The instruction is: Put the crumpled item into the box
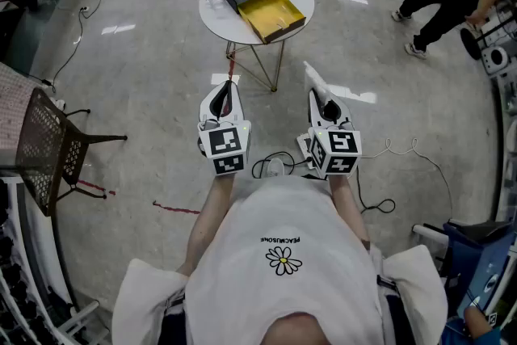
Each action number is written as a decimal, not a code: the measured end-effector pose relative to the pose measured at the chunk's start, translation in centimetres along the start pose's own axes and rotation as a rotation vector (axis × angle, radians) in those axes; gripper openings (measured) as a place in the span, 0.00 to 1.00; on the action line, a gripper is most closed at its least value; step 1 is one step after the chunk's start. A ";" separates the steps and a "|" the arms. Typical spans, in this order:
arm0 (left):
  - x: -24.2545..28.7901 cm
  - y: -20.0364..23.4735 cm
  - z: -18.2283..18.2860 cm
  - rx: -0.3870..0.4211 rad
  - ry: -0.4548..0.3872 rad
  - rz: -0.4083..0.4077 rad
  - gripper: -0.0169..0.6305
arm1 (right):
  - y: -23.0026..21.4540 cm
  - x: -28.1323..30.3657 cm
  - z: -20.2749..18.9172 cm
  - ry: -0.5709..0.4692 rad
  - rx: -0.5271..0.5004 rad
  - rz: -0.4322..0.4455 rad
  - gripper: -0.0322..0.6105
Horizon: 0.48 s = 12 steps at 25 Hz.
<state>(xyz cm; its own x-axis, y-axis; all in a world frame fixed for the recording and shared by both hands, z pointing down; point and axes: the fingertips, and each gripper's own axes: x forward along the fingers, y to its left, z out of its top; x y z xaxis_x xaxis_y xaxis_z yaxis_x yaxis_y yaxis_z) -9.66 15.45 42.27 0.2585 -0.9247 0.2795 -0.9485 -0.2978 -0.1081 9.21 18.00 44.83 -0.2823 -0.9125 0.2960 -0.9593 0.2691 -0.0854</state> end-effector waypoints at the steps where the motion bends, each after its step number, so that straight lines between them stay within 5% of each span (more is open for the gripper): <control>1: 0.1 0.1 0.0 0.000 -0.001 -0.002 0.03 | 0.1 0.1 0.0 0.000 -0.005 0.005 0.11; 12: 1.4 0.5 0.8 -0.023 -0.020 0.023 0.03 | -1.5 0.3 -0.1 0.007 0.002 0.036 0.11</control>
<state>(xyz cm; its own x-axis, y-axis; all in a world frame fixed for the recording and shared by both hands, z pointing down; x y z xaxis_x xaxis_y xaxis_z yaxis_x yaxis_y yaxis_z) -9.65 13.83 41.81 0.2402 -0.9359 0.2577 -0.9581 -0.2713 -0.0923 10.56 17.32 45.16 -0.3162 -0.9003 0.2991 -0.9487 0.3008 -0.0975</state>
